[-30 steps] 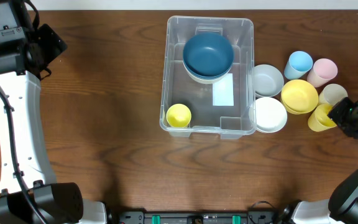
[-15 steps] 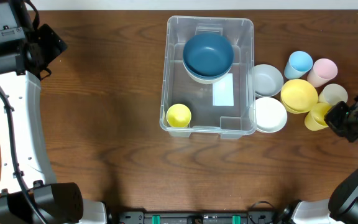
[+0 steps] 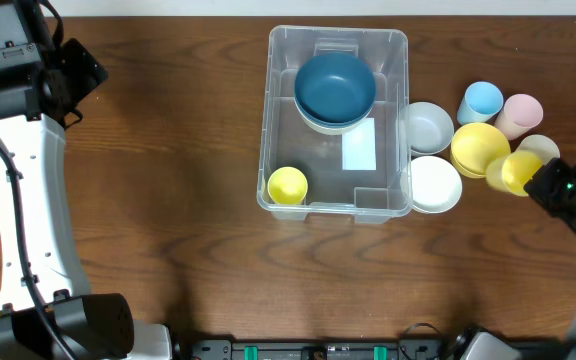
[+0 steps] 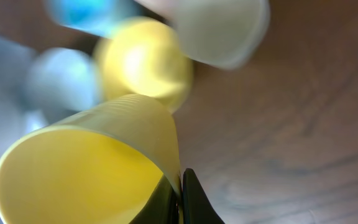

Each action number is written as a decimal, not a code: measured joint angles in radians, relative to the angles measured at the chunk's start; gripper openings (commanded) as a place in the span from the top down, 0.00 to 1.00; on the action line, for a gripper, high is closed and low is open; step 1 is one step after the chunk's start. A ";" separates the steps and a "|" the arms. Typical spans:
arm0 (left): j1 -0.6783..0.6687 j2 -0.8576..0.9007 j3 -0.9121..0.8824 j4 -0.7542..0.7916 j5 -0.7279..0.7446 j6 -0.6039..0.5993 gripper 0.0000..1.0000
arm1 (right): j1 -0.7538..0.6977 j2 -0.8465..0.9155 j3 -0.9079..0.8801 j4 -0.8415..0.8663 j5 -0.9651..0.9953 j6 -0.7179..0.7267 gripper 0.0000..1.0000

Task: Pack container
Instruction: 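Grasp the second yellow cup with the right gripper and lift, then stack the yellow cup onto the yellow cup in the container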

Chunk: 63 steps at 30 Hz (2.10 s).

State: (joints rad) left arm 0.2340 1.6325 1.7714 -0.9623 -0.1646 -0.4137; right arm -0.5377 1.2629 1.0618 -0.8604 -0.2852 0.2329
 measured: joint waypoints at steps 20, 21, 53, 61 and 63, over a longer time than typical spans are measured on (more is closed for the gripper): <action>0.000 0.000 0.000 0.000 0.000 0.000 0.02 | 0.729 -0.080 0.415 -0.196 0.001 -0.053 0.99; 0.000 0.000 0.000 0.000 0.000 0.000 0.02 | 0.756 -0.050 0.438 -0.217 0.012 -0.053 0.99; 0.000 0.000 0.000 0.000 0.000 0.000 0.02 | 1.226 0.634 0.665 -0.223 0.302 -0.054 0.99; 0.000 0.000 0.000 0.000 0.000 0.000 0.02 | 1.246 0.634 0.665 -0.256 0.304 -0.054 0.99; 0.000 0.000 0.000 0.000 0.000 0.000 0.02 | 1.251 0.634 0.665 -0.278 0.304 -0.054 0.99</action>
State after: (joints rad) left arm 0.2340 1.6325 1.7714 -0.9623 -0.1646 -0.4137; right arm 0.7132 1.8973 1.7271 -1.1381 0.0193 0.1787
